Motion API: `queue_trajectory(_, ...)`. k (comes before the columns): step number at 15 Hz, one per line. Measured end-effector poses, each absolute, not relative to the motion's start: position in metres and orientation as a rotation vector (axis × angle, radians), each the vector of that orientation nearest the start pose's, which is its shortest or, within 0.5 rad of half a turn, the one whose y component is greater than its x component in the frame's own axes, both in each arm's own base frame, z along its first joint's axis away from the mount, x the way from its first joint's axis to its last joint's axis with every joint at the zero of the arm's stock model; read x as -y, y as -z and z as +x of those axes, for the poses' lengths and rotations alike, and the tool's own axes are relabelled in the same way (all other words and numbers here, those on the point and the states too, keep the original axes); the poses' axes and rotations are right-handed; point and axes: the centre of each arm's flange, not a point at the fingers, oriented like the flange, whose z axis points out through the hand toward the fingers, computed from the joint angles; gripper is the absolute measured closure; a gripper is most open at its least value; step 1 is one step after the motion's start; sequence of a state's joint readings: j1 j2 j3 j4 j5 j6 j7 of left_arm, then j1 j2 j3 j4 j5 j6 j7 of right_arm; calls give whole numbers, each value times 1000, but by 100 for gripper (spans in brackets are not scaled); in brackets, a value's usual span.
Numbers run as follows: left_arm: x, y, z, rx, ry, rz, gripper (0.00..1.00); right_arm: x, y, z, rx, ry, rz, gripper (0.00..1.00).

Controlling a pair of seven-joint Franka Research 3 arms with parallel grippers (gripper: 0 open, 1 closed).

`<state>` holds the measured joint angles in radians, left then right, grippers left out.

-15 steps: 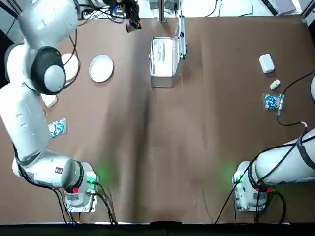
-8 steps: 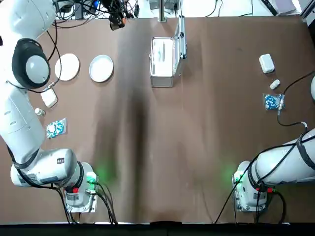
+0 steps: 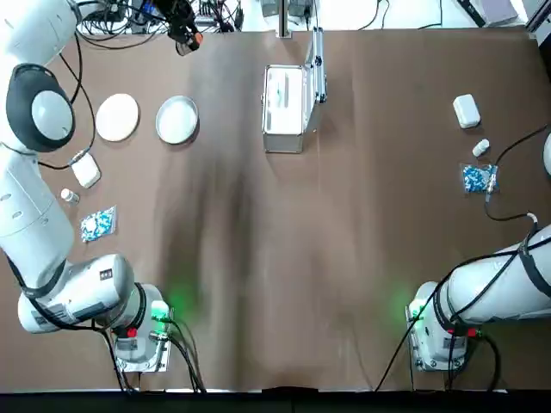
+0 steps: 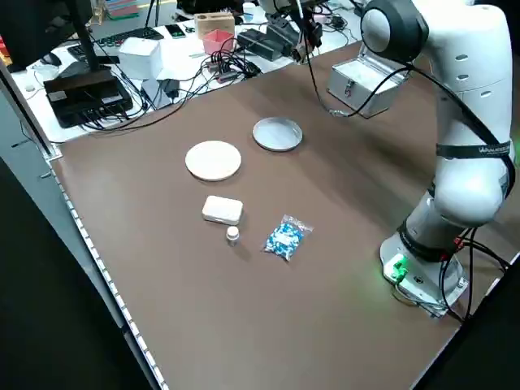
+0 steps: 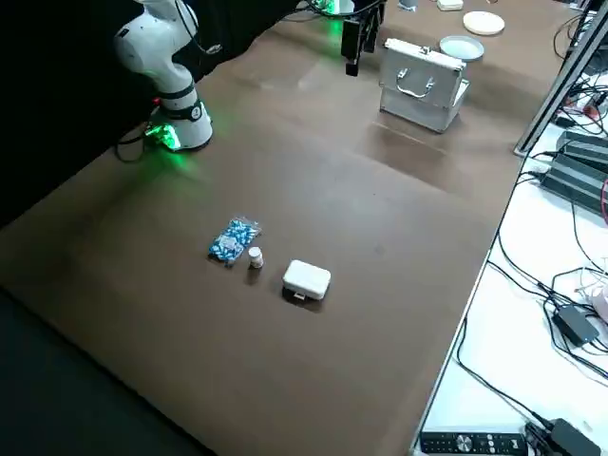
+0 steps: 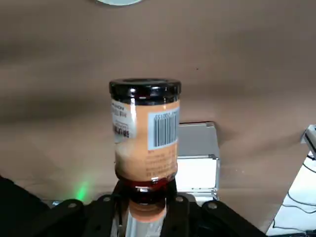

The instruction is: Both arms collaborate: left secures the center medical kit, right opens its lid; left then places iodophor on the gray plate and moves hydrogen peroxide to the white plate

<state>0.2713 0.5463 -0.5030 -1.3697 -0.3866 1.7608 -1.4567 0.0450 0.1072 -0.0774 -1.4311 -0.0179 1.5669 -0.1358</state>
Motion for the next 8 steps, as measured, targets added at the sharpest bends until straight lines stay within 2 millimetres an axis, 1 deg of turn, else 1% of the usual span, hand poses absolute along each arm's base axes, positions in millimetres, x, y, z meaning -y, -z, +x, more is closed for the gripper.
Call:
queue_trajectory(2, 104, -438, 682, 2131, -939, -2600, 67, 13, -628, 588, 177, 40, -3164, 1)
queue_trajectory(4, 87, -433, 680, 2088, -965, -2625, 67, 12, -628, 588, 178, 46, -3164, 1)
queue_trajectory(6, 73, -426, 681, 2073, -1022, -2649, 67, 12, -629, 589, 176, 52, -3165, 1)
queue_trajectory(8, 58, -414, 684, 2083, -1062, -2648, 67, 12, -629, 589, 177, 52, -3164, 1)
